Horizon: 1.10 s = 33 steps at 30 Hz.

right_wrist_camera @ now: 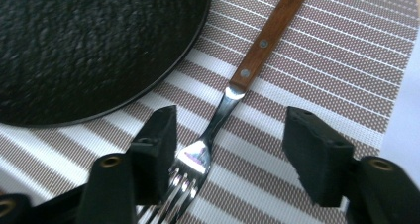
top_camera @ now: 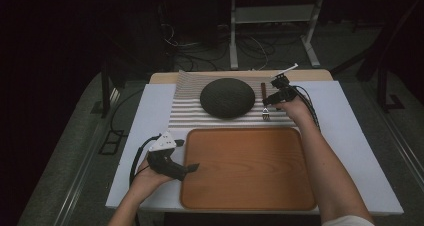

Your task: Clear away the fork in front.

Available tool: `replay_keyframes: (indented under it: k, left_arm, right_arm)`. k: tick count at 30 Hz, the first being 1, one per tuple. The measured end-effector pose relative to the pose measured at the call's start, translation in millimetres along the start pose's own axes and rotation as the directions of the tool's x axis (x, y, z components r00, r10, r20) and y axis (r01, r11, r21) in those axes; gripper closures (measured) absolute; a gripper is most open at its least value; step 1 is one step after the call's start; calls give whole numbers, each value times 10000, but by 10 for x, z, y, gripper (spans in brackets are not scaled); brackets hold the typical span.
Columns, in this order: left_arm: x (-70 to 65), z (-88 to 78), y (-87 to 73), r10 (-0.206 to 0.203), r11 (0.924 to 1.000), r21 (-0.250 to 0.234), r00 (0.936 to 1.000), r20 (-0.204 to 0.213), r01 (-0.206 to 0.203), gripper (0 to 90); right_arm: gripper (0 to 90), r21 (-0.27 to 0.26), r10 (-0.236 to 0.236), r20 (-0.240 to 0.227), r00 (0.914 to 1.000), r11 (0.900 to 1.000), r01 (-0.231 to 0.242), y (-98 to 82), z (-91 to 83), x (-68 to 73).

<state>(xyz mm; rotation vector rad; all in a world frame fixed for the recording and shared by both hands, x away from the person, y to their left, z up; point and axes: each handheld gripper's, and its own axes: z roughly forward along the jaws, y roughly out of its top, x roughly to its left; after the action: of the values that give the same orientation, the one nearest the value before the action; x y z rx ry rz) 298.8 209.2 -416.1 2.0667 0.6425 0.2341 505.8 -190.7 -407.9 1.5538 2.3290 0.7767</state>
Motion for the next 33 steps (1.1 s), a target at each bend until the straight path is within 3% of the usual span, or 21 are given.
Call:
replay_keyframes:
  k: [7,14,21,26,33]
  left_arm:
    - [-4,0,1,39,10000,-30,10000,65,-39,0]
    - [-5,13,3,111,9999,-10,9998,140,-111,0]
    - [-10,14,0,125,9999,27,9998,155,-126,0]
    - [-11,15,-2,127,9999,54,9998,153,-128,0]
    - [-20,19,-2,218,9997,114,9997,134,-219,0]
  right_arm:
    - [472,533,408,52,9992,9977,-410,167,87,-56]
    - [527,1101,518,280,9983,9924,-546,334,227,-41]
    - [573,1621,552,678,9962,9846,-656,383,363,-30]
    - [591,2057,562,694,9960,9761,-694,430,452,-19]
    - [641,2256,591,845,9947,9712,-768,469,505,-3]
